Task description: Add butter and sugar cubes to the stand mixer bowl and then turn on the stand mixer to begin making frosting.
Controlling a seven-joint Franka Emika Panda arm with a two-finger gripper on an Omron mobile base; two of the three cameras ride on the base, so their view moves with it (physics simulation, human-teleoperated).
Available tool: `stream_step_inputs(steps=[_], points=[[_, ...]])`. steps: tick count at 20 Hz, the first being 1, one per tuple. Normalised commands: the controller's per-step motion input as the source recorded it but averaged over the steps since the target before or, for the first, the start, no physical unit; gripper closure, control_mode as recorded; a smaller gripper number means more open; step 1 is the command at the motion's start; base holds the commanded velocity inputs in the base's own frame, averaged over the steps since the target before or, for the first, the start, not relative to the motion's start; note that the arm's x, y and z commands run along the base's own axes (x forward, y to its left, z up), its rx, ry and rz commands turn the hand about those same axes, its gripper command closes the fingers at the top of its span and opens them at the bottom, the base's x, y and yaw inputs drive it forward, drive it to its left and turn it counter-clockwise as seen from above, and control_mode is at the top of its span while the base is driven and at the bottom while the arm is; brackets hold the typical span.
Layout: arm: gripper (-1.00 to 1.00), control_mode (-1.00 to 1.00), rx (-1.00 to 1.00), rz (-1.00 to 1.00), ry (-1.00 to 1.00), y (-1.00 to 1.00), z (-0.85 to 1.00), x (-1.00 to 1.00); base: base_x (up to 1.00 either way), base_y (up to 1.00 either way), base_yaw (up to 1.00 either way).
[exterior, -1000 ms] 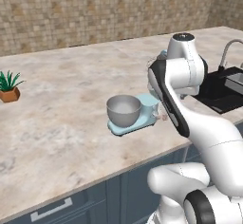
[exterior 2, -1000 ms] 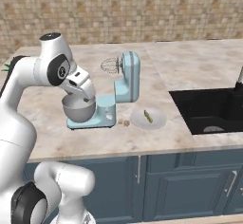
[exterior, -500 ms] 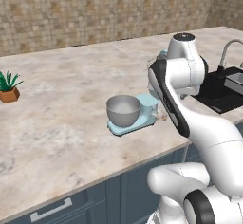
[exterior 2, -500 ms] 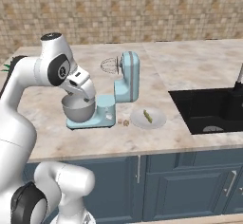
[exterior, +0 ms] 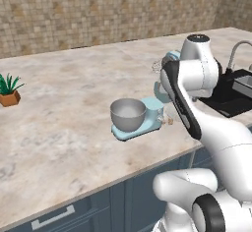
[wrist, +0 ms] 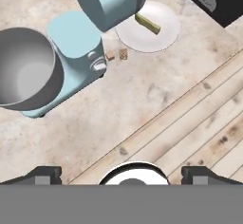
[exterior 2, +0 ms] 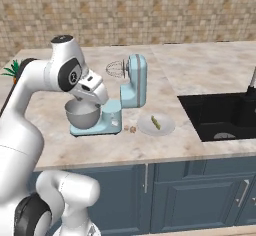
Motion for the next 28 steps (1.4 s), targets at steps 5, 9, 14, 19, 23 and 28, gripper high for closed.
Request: stream_step_inputs(steps=[5,9,14,19,23,28], points=[[-1.00,-1.00,0.00,0.27,0.00,-0.27,-0.27,0.00,0.00,0.00,0.00],[-1.00,-1.00,0.00,0.37,0.00,-0.28,-0.33,0.00,0.00,0.00,0.00],[-1.00,-1.00,0.00,0.31,0.00,-0.10,-0.22,0.00,0.00,0.00,0.00],[-1.00,-1.00,0.00,0.24,0.00,-0.01,-0.20,0.00,0.00,0.00,0.00],[-1.00,-1.00,0.00,0.22,-0.02,-0.11,-0.07,0.00,0.00,0.00,0.00],[-1.00,-1.00,0.00,0.20,-0.07,-0.16,-0.03,0.00,0.00,0.00,0.00]])
